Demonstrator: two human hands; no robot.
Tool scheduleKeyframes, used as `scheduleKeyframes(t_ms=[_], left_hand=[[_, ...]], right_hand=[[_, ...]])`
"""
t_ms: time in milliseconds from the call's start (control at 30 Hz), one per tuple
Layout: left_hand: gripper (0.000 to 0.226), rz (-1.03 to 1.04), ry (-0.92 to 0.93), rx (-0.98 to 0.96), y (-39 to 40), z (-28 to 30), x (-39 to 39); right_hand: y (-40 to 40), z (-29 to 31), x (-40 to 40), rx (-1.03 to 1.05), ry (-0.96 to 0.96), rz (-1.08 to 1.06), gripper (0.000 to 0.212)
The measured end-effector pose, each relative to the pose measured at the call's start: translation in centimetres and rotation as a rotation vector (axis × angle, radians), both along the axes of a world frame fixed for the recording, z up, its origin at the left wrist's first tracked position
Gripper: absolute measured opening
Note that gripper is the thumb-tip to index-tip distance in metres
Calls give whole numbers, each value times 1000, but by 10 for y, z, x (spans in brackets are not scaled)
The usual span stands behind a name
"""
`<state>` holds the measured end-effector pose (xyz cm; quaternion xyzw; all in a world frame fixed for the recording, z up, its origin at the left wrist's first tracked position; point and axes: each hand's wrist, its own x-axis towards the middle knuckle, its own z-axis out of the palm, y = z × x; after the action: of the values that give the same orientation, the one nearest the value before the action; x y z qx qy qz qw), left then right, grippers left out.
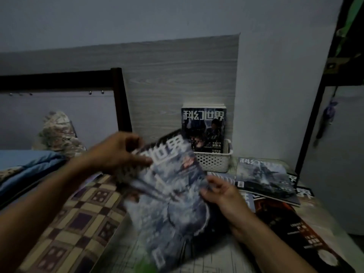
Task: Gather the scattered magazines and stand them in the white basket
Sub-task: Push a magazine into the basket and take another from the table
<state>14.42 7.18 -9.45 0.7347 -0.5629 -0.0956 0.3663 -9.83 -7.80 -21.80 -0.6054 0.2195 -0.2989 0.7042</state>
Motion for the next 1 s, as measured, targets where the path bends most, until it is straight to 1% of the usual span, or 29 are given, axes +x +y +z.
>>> scheduleKeyframes(t_ms=[33, 67, 100, 133, 167, 267, 333, 433, 533, 567, 633, 700, 733, 767, 800, 867, 900, 933, 1000], left_hand=[[32, -37, 132, -6, 3, 7, 3], [33, -76, 292, -18, 5, 7, 5], [42, -90, 440, -34, 6, 1, 5], [49, -108, 540, -61, 5, -14, 1], [49, -120, 563, -81, 4, -34, -8], [30, -121, 517, -92, -4, -95, -39], [31, -125, 523, -105, -7, -117, -50], [35, -214, 487, -165, -12, -112, -55], [38, -213, 417, -251, -22, -93, -56], [39, -197, 397, -251, -24, -91, -55], [43, -177, 320, -185, -20, -100, -56], [43, -153, 265, -64, -11, -122, -58], [39, -141, 290, -29, -9, -132, -58], [35, -120, 323, -34, -9, -140, -56], [33, -85, 351, -73, -12, -144, -55], [31, 6, 386, -214, -24, -141, -51], [31, 54, 384, -288, -33, -133, -48], [30, 98, 371, -358, -43, -122, -45], [32, 162, 332, -469, -66, -93, -35]], right_hand=[[-5, 4, -4, -4, -61, -44, 27], [-11, 6, -10, -4, -114, -75, 26], [-16, 6, -16, 8, -147, -106, 26], [-19, 2, -21, 20, -161, -127, 27], [-20, -2, -26, 33, -158, -144, 28], [-18, -17, -35, 13, -109, -196, 31], [-17, -25, -39, 14, -79, -231, 31], [-23, -29, -40, 62, -59, -273, 29], [-28, -27, -34, 87, -96, -289, 35], [-27, -26, -33, 88, -94, -284, 36], [-28, -30, -32, 66, -51, -265, 35], [-29, -33, -34, -18, -1, -225, 31], [-31, -33, -34, -80, 35, -234, 31], [-34, -31, -34, -168, 84, -263, 30], [-38, -28, -33, -277, 138, -295, 29], [-51, -13, -27, -447, 174, -360, 23], [-59, -1, -19, -487, 169, -393, 18], [-68, 13, -10, -527, 157, -432, 17], [-87, 46, 6, -639, 54, -482, 19]])
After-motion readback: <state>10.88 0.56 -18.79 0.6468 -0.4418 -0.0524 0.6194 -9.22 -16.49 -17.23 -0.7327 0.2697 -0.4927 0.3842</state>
